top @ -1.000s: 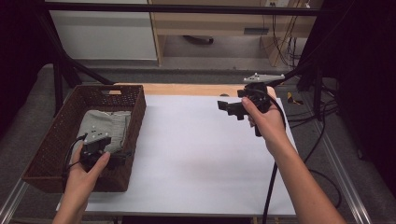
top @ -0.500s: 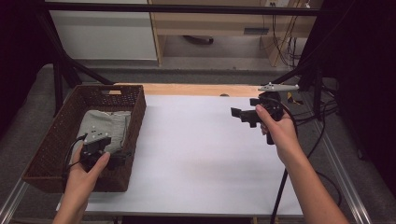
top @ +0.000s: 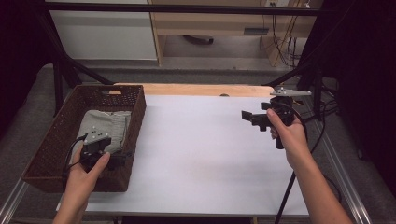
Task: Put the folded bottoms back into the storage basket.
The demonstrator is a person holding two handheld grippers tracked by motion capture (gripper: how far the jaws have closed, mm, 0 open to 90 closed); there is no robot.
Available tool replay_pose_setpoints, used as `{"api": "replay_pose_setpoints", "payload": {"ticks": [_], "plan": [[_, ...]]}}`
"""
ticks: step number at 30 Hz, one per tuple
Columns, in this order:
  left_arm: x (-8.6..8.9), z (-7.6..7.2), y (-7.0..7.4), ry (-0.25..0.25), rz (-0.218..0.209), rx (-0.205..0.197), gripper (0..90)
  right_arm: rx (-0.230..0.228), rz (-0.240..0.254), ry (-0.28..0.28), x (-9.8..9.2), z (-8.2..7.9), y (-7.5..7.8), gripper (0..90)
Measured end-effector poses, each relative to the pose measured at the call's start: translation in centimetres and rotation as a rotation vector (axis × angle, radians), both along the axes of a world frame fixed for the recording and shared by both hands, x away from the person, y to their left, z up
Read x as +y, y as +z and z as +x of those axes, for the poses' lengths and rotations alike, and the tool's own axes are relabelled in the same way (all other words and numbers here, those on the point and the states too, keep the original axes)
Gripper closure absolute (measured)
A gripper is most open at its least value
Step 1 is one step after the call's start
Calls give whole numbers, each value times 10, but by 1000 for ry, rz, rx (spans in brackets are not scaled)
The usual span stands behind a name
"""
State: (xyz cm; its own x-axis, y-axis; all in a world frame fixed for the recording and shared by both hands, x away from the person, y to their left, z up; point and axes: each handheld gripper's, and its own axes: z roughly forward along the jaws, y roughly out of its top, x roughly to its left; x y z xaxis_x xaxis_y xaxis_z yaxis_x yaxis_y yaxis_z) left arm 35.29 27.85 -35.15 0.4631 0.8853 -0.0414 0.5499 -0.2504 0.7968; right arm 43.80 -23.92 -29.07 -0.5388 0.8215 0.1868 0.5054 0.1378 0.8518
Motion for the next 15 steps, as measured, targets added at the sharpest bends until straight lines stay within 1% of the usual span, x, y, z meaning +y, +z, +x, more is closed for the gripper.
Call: {"api": "replay_pose_setpoints", "payload": {"ticks": [8,15], "plan": [[0,0,0,0,-1,3,72,-1,-7,-21,-13,-7,-8,68],[1,0,0,-4,-3,4,72,-5,-10,-43,-24,-15,-18,71]]}}
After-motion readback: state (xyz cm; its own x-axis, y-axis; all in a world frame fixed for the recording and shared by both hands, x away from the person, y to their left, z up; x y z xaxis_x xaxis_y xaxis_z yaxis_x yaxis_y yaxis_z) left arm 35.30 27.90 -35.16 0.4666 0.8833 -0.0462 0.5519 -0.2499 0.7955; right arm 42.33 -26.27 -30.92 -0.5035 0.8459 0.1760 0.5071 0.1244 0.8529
